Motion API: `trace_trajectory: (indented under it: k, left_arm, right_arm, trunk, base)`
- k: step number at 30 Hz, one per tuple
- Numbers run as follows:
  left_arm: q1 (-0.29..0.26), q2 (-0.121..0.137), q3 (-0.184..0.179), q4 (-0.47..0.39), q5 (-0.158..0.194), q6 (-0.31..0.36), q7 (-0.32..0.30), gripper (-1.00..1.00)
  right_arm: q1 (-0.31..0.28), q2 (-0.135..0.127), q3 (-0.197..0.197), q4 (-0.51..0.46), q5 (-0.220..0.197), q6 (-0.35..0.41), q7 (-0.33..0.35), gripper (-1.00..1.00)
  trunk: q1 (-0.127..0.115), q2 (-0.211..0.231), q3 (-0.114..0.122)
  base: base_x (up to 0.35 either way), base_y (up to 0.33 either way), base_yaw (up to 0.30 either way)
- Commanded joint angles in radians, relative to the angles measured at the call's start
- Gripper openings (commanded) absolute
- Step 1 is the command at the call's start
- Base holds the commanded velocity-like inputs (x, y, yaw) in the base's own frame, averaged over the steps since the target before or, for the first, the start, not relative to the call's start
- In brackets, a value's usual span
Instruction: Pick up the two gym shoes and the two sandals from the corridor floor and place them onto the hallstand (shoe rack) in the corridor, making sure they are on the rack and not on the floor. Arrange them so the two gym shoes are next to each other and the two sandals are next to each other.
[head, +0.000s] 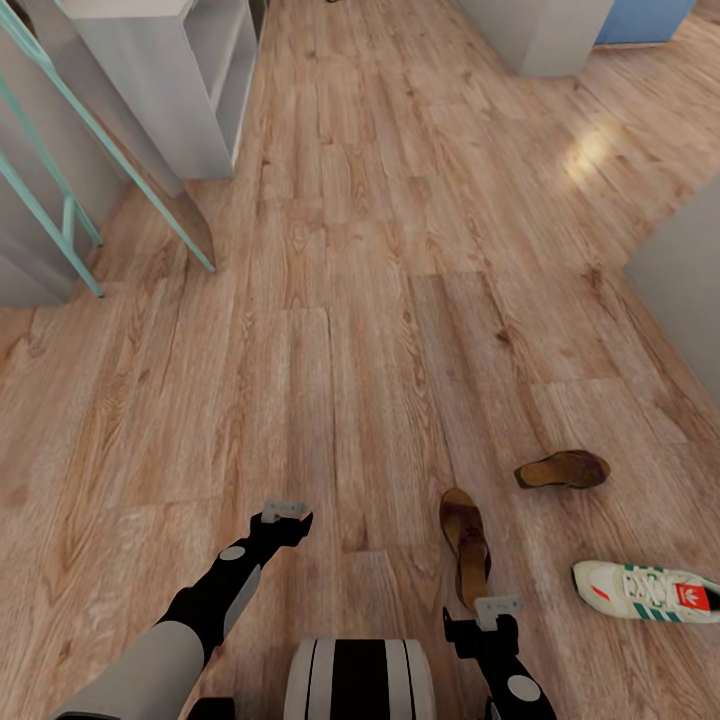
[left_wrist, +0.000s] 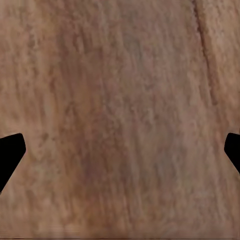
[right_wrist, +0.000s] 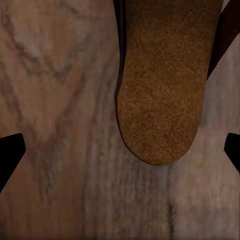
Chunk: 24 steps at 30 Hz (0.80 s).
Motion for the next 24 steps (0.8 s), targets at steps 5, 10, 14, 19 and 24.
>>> trace_trajectory:
  k: [5,10,14,19,24]
  left_arm:
    - [0.0,0.0,-0.002,0.001,0.002,-0.002,-0.001,1.0]
    - [0.0,0.001,-0.002,0.0,0.002,-0.002,-0.001,1.0]
    - [0.002,0.002,-0.002,-0.001,0.001,-0.002,0.0,1.0]
    - [0.003,0.003,-0.002,-0.001,0.001,-0.003,0.0,1.0]
    - [0.004,0.003,-0.002,-0.001,0.001,-0.003,0.0,1.0]
  right_arm:
    - [0.0,0.001,-0.002,-0.002,0.011,0.006,-0.001,1.0]
    - [0.0,0.001,-0.002,-0.001,0.011,0.006,-0.001,1.0]
    - [0.0,0.001,-0.002,-0.001,0.011,0.006,-0.001,1.0]
    - [0.0,0.001,-0.002,-0.002,0.011,0.006,-0.001,1.0]
    - [0.0,0.001,-0.002,-0.002,0.01,0.006,-0.001,1.0]
  trunk:
    - [0.002,-0.001,-0.02]
    - [0.004,-0.002,-0.036]
    - [0.004,-0.002,-0.036]
    - [0.004,-0.002,-0.036]
    - [0.005,-0.003,-0.043]
  base:
    - [0.0,0.0,0.0]
    - [0.0,0.0,0.0]
    - [0.0,0.0,0.0]
    - [0.0,0.0,0.0]
    - [0.0,0.0,0.0]
